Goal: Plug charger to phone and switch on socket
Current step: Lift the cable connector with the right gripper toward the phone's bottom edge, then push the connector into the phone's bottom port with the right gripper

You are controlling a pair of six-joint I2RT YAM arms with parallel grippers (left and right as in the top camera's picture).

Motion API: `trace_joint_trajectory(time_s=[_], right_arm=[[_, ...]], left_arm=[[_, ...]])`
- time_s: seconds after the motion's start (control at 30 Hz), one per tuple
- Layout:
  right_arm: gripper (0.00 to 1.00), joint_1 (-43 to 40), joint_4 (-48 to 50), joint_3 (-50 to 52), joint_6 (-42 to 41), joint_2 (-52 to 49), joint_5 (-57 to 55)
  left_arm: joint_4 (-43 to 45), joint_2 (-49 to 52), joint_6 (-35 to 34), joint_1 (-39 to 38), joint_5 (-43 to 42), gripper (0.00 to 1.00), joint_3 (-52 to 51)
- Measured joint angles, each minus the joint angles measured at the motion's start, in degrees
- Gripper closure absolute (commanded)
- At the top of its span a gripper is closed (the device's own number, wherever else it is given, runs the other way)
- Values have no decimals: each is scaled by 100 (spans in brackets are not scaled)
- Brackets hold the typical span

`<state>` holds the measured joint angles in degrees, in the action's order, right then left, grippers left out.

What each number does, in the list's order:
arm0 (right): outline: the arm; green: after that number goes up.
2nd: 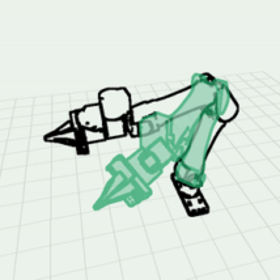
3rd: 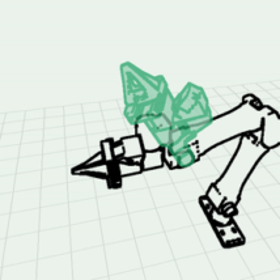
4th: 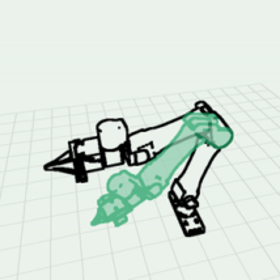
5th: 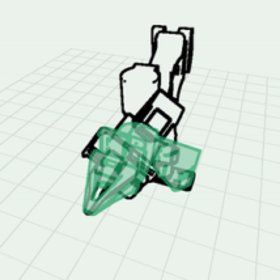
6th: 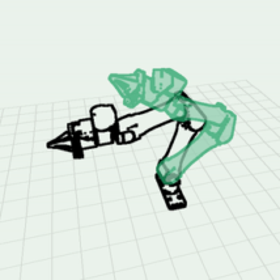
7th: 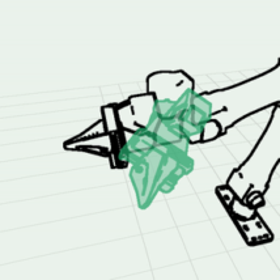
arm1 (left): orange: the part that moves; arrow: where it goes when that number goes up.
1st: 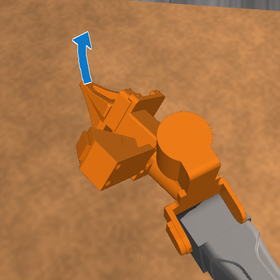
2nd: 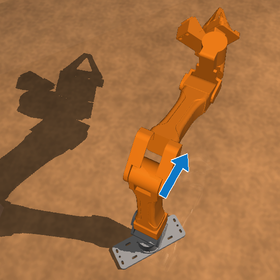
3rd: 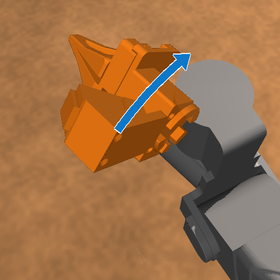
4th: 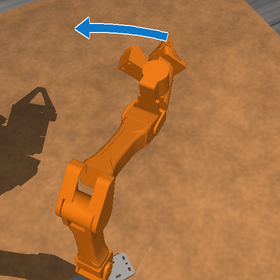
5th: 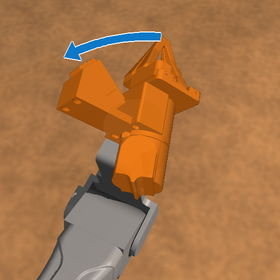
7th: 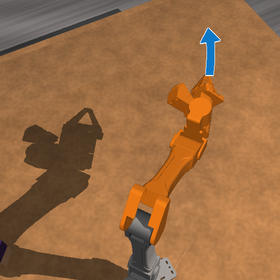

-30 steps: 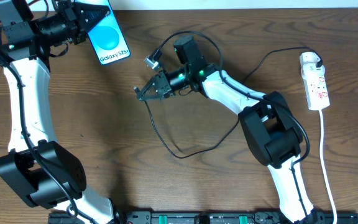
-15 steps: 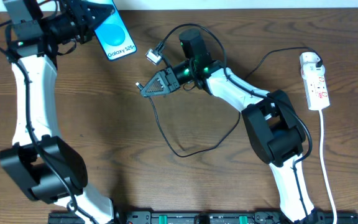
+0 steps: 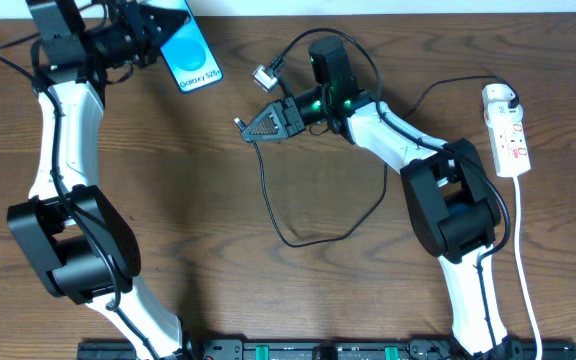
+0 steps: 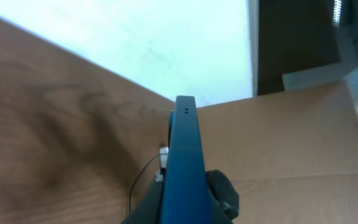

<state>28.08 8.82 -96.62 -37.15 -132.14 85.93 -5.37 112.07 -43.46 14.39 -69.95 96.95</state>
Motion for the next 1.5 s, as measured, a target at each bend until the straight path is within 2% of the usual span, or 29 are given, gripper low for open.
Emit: trace_joint_trajectory(time_s=[0.13,0.37,0.5,0.63,0.93,1.2,1.5], right_arm=[[99,0,903,9,-697,-2,-118],[99,0,4037,17,-2815,-2,-420],[99,0,5167,13,-3829,-2,-623],[99,2,5897,13,-4599,-2,-859],[99,63,6085,15,-5226,-2,-1130],[99,105,6089,15,-5313,-2,-1139],[99,105,6087,15,-5364,-2,-1139]], left_arm=[[581,0,-444,2,11,93,0],[1259,0,-1185,2,109,93,-2],[1475,0,-1484,2,125,93,-2],[1648,0,-1714,-2,122,93,-2],[1670,0,-1849,-240,-7,93,-2],[1679,0,-1849,-546,-125,93,-2],[1694,0,-1849,-426,-238,93,-2]])
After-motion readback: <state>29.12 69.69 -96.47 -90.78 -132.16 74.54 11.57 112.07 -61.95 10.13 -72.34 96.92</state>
